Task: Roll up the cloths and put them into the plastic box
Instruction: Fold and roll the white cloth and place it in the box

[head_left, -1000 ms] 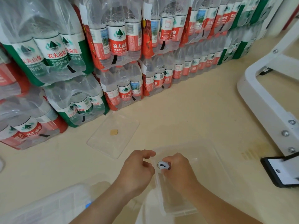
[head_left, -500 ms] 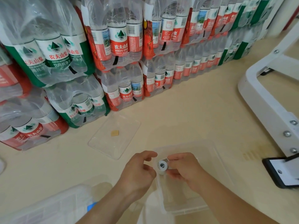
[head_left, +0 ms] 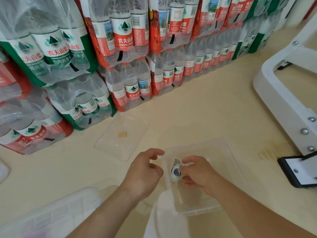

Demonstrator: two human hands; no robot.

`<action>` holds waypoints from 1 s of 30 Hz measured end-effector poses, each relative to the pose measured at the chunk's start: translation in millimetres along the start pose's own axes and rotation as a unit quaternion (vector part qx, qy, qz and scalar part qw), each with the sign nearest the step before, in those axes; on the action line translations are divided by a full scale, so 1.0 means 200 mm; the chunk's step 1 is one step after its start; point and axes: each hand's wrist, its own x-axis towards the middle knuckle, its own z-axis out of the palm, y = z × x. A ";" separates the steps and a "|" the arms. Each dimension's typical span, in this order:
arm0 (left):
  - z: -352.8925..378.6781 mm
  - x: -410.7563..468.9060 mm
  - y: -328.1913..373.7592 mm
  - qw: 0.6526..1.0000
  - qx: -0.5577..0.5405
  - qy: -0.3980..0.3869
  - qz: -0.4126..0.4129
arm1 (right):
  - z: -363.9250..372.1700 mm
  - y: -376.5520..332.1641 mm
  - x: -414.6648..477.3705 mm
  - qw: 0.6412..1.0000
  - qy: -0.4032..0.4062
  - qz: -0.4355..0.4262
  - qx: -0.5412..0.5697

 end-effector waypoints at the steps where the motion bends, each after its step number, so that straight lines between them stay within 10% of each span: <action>1: -0.01 0.00 0.00 1.000 -0.001 0.002 0.001 | 0.00 -0.01 0.00 1.000 0.000 0.000 -0.008; 11: -0.14 0.07 -0.07 0.993 0.109 0.032 -0.034 | -0.11 -0.33 -0.14 0.960 -0.027 -0.046 -0.274; 19: -0.19 0.31 -0.32 0.839 0.514 -0.139 -0.110 | 0.25 -0.49 -0.34 0.984 -0.103 -0.119 0.085; 30: -0.09 0.31 -0.30 0.814 0.567 -0.125 0.005 | 0.55 -0.17 -0.30 0.992 -0.119 -0.032 0.016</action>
